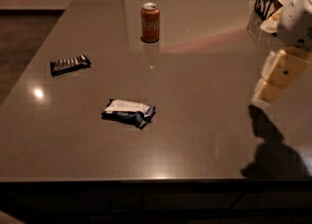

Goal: Pick coke can

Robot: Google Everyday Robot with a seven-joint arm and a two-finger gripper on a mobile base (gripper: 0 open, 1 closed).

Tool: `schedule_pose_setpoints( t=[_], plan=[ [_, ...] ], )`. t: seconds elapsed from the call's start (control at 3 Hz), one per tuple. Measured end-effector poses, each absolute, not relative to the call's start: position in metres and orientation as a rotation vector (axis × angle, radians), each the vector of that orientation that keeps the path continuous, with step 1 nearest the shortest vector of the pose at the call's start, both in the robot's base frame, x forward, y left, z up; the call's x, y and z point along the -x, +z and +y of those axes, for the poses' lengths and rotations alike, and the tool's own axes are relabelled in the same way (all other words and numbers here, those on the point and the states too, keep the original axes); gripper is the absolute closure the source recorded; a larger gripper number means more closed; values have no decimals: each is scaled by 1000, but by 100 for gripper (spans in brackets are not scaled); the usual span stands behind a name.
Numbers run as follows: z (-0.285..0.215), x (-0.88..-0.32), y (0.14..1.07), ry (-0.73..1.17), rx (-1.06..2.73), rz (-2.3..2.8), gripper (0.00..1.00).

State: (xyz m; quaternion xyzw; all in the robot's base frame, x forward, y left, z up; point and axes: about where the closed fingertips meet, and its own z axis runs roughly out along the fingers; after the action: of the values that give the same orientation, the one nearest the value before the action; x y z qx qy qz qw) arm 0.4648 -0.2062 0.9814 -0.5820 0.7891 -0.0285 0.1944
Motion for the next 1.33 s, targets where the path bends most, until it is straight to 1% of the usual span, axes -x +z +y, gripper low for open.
schedule_pose_setpoints(
  t=[0.33,0.67,1.33],
  plan=[
    [-185,-514,986,-78,1498,2197,0],
    [-150,-573,981,-27,1325,2188,0],
    [-98,-695,957,72,1018,2185,0]
  ],
)
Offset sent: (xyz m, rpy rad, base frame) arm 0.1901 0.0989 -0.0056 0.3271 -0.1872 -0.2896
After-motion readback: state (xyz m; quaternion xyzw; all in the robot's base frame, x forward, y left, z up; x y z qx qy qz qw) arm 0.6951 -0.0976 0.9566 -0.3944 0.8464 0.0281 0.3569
